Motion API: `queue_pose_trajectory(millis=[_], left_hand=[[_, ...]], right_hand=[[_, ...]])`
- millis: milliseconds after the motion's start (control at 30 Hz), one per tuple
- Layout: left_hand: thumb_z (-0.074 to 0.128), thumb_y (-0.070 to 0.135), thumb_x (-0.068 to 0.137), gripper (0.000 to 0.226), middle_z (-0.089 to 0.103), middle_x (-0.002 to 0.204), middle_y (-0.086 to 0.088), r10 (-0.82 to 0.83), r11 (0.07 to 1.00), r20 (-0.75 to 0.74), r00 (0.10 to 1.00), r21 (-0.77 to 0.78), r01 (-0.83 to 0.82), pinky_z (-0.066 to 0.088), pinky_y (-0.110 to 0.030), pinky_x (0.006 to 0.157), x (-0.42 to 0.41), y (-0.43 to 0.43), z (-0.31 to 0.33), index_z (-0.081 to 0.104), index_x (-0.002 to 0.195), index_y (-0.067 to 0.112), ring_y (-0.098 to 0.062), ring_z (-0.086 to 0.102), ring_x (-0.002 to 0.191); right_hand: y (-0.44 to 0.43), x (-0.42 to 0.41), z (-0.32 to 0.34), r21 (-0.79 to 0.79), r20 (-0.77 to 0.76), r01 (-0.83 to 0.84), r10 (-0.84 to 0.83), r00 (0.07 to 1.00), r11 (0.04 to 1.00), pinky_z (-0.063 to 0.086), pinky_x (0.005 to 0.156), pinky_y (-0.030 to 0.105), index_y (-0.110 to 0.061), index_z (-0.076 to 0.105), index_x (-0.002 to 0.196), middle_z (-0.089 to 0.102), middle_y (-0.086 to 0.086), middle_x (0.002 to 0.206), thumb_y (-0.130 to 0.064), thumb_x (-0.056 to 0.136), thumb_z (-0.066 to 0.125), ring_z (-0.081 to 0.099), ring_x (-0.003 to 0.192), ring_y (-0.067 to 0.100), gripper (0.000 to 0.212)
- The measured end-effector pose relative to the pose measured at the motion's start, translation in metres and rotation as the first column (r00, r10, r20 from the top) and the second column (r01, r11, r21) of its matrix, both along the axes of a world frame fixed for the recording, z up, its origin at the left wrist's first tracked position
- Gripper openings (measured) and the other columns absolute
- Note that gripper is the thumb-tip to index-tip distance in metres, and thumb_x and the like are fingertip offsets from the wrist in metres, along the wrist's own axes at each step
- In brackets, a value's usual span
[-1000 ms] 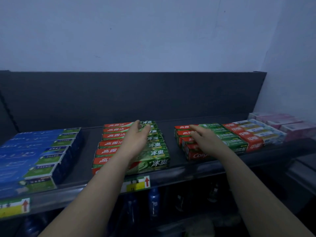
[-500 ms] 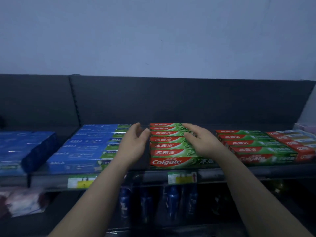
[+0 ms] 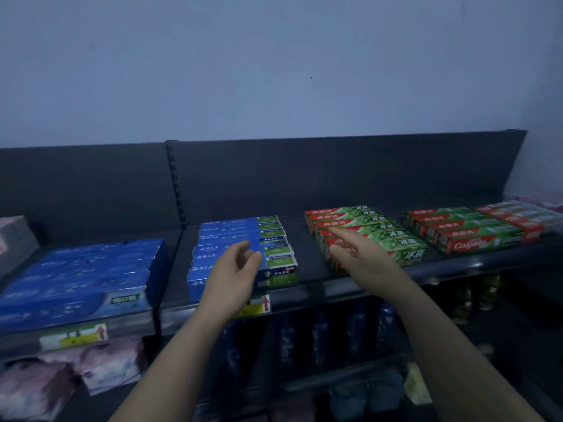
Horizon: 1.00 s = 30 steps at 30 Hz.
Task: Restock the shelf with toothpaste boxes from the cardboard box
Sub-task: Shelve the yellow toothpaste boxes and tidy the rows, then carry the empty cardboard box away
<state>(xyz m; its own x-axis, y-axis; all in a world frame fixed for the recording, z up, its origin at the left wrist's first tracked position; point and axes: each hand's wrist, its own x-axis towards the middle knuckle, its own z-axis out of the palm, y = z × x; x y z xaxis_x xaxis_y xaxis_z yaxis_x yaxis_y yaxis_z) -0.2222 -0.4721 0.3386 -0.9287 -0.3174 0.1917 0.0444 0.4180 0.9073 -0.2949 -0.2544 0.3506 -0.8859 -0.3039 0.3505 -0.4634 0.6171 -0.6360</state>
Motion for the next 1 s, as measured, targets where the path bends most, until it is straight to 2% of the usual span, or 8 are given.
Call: queue_pose_trajectory(millis=[200,333,433,567,667,800,900,1000], left_hand=[[0.054,0.031,0.096,0.038,0.06,0.111,0.008,-0.13,0.991,0.01,0.991,-0.03,0.131,0.042,-0.022,0.082,0.016,0.012,-0.013,0.053,0.132,0.017,-0.005,0.059,0.096],[0.054,0.029,0.097,0.039,0.059,0.123,0.005,-0.274,0.96,0.026,0.961,-0.047,0.275,0.036,-0.021,0.088,0.026,0.052,-0.029,0.053,0.133,0.016,-0.008,0.055,0.11],[0.049,0.032,0.099,0.04,0.053,0.123,0.012,-0.421,0.904,0.087,0.903,-0.045,0.426,0.036,-0.022,0.089,0.038,0.095,-0.045,0.048,0.137,0.02,-0.004,0.05,0.108],[0.048,0.033,0.099,0.041,0.05,0.118,0.015,-0.563,0.818,0.183,0.806,-0.018,0.576,0.036,-0.021,0.088,0.053,0.162,-0.077,0.046,0.138,0.021,-0.003,0.049,0.108],[0.048,0.033,0.099,0.042,0.053,0.124,0.01,-0.629,0.756,0.263,0.731,-0.009,0.654,0.037,-0.022,0.089,0.067,0.214,-0.106,0.046,0.139,0.019,-0.004,0.048,0.107],[0.047,0.033,0.099,0.044,0.051,0.137,0.002,-0.725,0.64,0.36,0.588,0.034,0.768,0.035,-0.023,0.092,0.093,0.281,-0.146,0.045,0.14,0.017,-0.007,0.048,0.112],[0.044,0.037,0.1,0.046,0.05,0.139,0.005,-0.757,0.544,0.445,0.478,0.026,0.838,0.034,-0.023,0.092,0.113,0.326,-0.174,0.043,0.143,0.02,-0.012,0.048,0.122],[0.046,0.035,0.099,0.044,0.053,0.135,0.003,-0.774,0.476,0.494,0.396,0.041,0.879,0.036,-0.024,0.091,0.13,0.361,-0.201,0.046,0.14,0.018,-0.011,0.051,0.115]], right_hand=[[0.026,0.071,-0.019,-0.023,0.075,0.15,-0.148,0.986,0.988,0.02,0.107,0.016,-0.024,0.039,0.145,0.036,-0.01,0.149,-0.029,0.099,0.048,0.024,0.141,0.006,0.047],[0.068,0.117,-0.046,-0.032,0.146,0.322,-0.314,0.938,0.946,0.019,0.116,0.027,-0.027,0.039,0.145,0.033,-0.007,0.154,-0.034,0.099,0.048,0.018,0.145,0.009,0.047],[0.108,0.158,-0.074,-0.041,0.204,0.446,-0.429,0.88,0.894,0.017,0.109,0.019,-0.028,0.041,0.144,0.035,-0.009,0.151,-0.034,0.099,0.047,0.017,0.144,0.006,0.046],[0.167,0.219,-0.116,0.019,0.311,0.614,-0.588,0.746,0.789,0.02,0.109,0.022,-0.028,0.038,0.146,0.034,-0.01,0.151,-0.037,0.1,0.043,0.02,0.145,0.009,0.048],[0.21,0.269,-0.144,0.046,0.389,0.73,-0.685,0.616,0.682,0.031,0.11,0.029,-0.026,0.04,0.145,0.04,-0.007,0.148,-0.038,0.099,0.043,0.035,0.138,0.014,0.047],[0.257,0.337,-0.177,0.063,0.44,0.86,-0.788,0.432,0.506,0.032,0.092,0.017,-0.022,0.044,0.143,0.047,-0.005,0.144,-0.034,0.099,0.047,0.046,0.129,0.012,0.046],[0.282,0.383,-0.204,0.066,0.462,0.924,-0.833,0.306,0.376,0.029,0.092,0.013,-0.016,0.05,0.139,0.051,-0.001,0.141,-0.03,0.098,0.05,0.046,0.129,0.012,0.044],[0.299,0.418,-0.229,0.07,0.488,0.967,-0.854,0.18,0.244,0.033,0.092,0.016,-0.014,0.052,0.136,0.055,0.0,0.137,-0.028,0.097,0.052,0.05,0.127,0.017,0.041]])
